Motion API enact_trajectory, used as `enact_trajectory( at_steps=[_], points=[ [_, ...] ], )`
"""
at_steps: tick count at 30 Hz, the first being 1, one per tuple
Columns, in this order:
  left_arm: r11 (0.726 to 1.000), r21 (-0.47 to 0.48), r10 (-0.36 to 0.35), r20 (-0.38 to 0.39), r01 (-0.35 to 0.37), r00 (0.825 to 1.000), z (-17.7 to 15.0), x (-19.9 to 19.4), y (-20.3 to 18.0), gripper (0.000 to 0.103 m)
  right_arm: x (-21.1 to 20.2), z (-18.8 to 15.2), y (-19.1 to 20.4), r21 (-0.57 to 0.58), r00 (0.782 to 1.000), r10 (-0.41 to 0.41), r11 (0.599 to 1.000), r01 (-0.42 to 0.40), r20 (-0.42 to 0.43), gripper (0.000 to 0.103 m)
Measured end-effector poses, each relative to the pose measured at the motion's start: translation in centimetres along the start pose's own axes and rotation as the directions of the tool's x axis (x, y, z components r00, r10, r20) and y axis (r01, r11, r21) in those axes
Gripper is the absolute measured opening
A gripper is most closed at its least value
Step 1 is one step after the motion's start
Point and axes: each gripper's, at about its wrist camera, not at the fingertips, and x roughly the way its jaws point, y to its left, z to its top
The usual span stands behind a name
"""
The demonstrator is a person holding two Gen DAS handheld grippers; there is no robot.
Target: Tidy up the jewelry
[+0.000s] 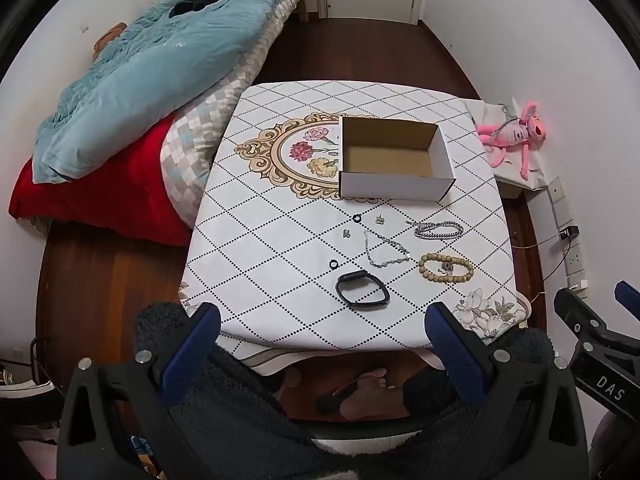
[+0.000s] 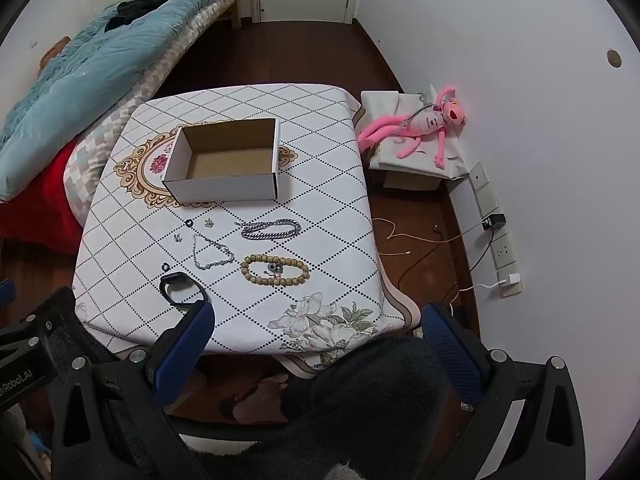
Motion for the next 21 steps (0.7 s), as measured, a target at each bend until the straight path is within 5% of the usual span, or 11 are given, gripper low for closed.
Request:
enact_trajectory(
  at_steps=[21],
  points=[
    [1.000,0.005,0.001,0.005,-0.001,1.000,0.58,-0.35,-0.42,0.103,-0.76,0.52,0.19,-0.006,1.000,0.007,1.000,-0.007,0.013,0.103]
  ],
)
